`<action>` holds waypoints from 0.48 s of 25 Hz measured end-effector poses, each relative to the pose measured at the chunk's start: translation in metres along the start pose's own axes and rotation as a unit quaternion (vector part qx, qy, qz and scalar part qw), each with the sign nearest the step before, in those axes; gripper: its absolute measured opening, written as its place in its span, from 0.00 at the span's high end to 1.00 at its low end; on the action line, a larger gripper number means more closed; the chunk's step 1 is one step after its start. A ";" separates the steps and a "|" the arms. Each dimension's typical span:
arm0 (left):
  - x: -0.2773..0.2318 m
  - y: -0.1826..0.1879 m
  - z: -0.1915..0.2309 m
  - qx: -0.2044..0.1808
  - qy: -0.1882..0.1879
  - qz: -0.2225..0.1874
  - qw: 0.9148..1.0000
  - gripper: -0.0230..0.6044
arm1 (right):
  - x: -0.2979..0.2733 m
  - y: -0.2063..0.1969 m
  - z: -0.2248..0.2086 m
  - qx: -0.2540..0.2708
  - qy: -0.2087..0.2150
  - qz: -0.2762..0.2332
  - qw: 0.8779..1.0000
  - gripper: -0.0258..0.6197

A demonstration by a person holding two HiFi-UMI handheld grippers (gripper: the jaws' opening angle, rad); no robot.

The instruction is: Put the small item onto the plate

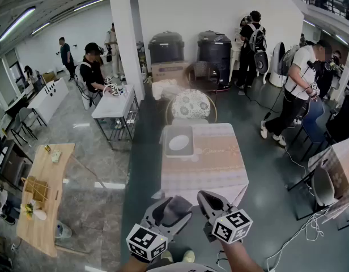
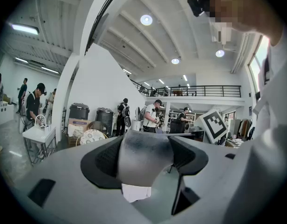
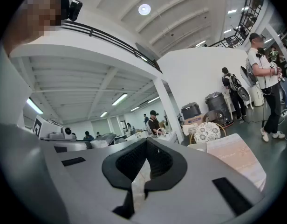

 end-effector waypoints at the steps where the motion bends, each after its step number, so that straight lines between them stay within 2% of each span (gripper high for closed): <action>1: 0.001 -0.001 -0.001 0.000 0.000 0.001 1.000 0.47 | 0.001 -0.001 0.001 0.001 0.000 0.000 1.000 0.94; 8: 0.007 -0.003 0.000 -0.006 0.000 0.001 1.000 0.47 | 0.002 -0.005 0.004 -0.027 0.007 -0.004 1.000 0.94; 12: 0.005 -0.004 0.000 -0.013 0.001 -0.001 1.000 0.47 | 0.004 -0.004 0.002 -0.025 0.010 -0.008 1.000 0.93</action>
Point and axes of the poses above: the fingertips, and each gripper's own axes: x backward along the fingers, z to its left, y out of its top, the point moved 9 cm from there along x, backward along the fingers, and after that the axes turned 12 degrees about -z, right-handed, at the moved point
